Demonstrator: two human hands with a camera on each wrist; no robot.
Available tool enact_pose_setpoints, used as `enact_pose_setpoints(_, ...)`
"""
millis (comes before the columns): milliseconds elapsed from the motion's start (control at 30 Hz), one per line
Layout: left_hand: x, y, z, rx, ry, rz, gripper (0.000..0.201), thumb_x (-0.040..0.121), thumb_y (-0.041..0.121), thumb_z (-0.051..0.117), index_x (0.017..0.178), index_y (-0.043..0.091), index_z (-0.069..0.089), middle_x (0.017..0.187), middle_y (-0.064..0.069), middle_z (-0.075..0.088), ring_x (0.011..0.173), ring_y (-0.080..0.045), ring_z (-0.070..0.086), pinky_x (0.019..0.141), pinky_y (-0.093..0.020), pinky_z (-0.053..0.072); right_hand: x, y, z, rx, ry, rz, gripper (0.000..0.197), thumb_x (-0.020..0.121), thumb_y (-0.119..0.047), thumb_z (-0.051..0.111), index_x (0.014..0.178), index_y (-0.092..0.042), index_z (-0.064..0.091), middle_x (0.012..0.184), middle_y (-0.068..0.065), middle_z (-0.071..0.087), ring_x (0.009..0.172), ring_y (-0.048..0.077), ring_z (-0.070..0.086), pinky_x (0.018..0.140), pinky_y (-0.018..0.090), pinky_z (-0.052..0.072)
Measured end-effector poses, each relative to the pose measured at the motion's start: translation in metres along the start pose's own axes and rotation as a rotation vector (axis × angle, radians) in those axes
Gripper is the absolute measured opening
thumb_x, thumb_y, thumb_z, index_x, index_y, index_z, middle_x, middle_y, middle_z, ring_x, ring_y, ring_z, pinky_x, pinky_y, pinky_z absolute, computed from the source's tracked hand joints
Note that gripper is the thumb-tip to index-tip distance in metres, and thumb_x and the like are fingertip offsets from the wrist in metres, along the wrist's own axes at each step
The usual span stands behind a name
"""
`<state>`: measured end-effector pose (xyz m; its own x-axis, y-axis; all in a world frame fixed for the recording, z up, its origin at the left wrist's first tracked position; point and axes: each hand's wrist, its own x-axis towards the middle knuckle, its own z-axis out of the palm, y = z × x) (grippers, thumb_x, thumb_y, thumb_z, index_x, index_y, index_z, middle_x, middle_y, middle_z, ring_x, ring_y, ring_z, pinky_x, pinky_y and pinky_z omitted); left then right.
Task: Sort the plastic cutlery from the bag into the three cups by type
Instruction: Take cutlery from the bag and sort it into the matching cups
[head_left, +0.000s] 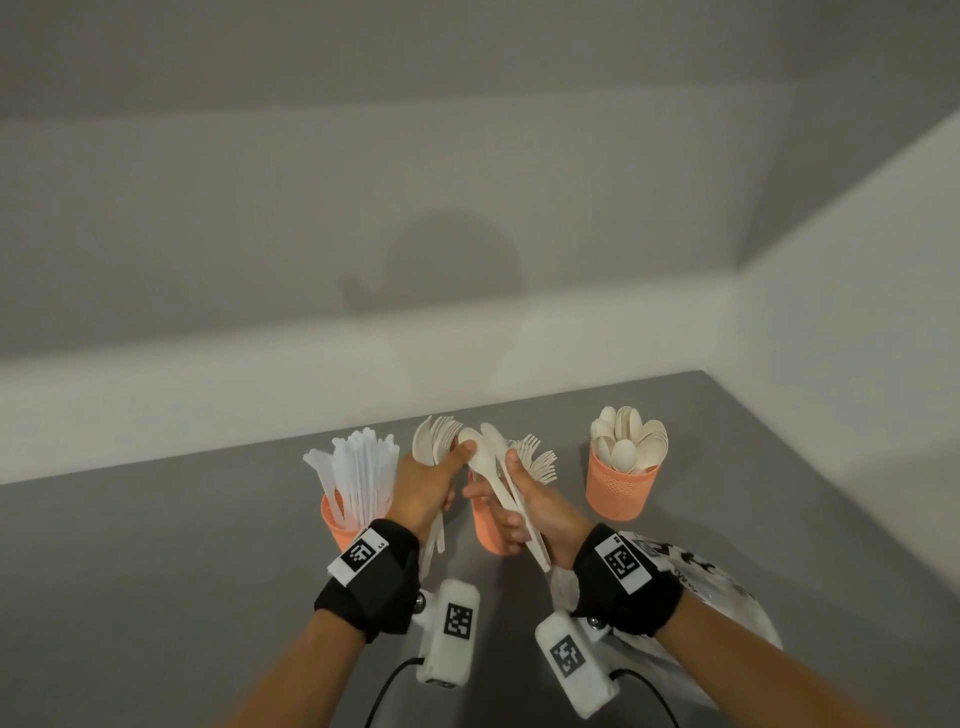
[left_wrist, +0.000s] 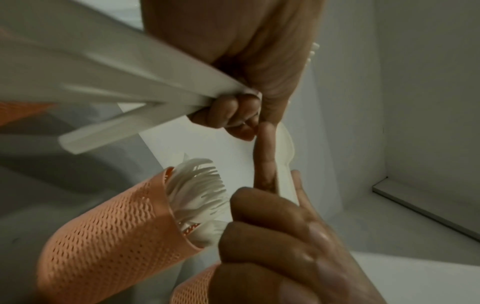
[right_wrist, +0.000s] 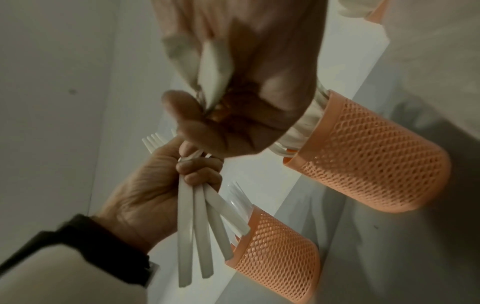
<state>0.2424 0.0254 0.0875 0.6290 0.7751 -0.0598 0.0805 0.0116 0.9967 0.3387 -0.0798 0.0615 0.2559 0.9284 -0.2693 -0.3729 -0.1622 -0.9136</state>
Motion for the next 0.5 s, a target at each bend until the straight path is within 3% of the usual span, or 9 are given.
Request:
enact_pose_setpoints(133, -0.0018, 0.0006, 0.0003, -0.04, -0.083, 0.04, 0.01, 0.088, 0.016, 0.061, 0.079, 0.011, 0.058, 0.051, 0.004, 0.054, 0.034, -0.004, 0.036, 0.036, -0.017, 0.031, -0.0002, 0.001, 0.0002, -0.008, -0.141, 0.059, 0.083, 0.086, -0.067, 0.009, 0.094, -0.01, 0.068, 0.036, -0.008, 0.031, 0.028, 0.003, 0.029, 0.036, 0.016, 0.034)
enact_pose_setpoints(267, -0.0054, 0.0025, 0.0024, -0.079, -0.144, 0.006, 0.018, 0.09, 0.017, 0.057, 0.073, 0.015, 0.056, 0.041, 0.009, 0.044, 0.036, -0.003, 0.033, 0.039, -0.015, 0.031, -0.0027, -0.0045, 0.0036, -0.006, -0.246, 0.139, 0.091, 0.075, -0.075, 0.008, 0.076, -0.012, 0.073, 0.033, -0.009, 0.03, 0.027, 0.002, 0.029, 0.037, 0.014, 0.035)
enact_pose_setpoints(333, -0.0055, 0.0043, 0.0023, -0.115, -0.153, -0.002, 0.017, 0.09, 0.016, 0.057, 0.073, 0.016, 0.056, 0.041, 0.008, 0.042, 0.036, -0.003, 0.032, 0.04, -0.015, 0.03, -0.0037, -0.0081, 0.003, -0.032, -0.271, 0.162, 0.093, 0.077, -0.076, 0.005, 0.077, -0.011, 0.073, 0.035, -0.009, 0.033, 0.029, 0.003, 0.032, 0.039, 0.015, 0.037)
enact_pose_setpoints(400, -0.0038, 0.0063, 0.0024, -0.102, -0.142, 0.024, 0.014, 0.09, 0.013, 0.057, 0.076, 0.015, 0.055, 0.042, 0.008, 0.045, 0.036, -0.003, 0.033, 0.038, -0.017, 0.03, 0.0002, -0.0065, -0.0012, -0.075, -0.249, 0.147, 0.089, 0.083, -0.073, 0.009, 0.088, -0.01, 0.071, 0.041, -0.005, 0.04, 0.037, 0.008, 0.042, 0.046, 0.02, 0.043)
enact_pose_setpoints(500, -0.0001, 0.0085, 0.0063, -0.062, -0.075, 0.077, 0.013, 0.089, 0.007, 0.058, 0.078, 0.012, 0.054, 0.044, 0.009, 0.05, 0.033, -0.002, 0.04, 0.036, -0.015, 0.033, 0.004, -0.0079, -0.0008, -0.103, -0.095, 0.047, 0.064, 0.087, -0.067, 0.033, 0.097, -0.011, 0.064, 0.063, 0.006, 0.059, 0.056, 0.019, 0.06, 0.065, 0.032, 0.049)
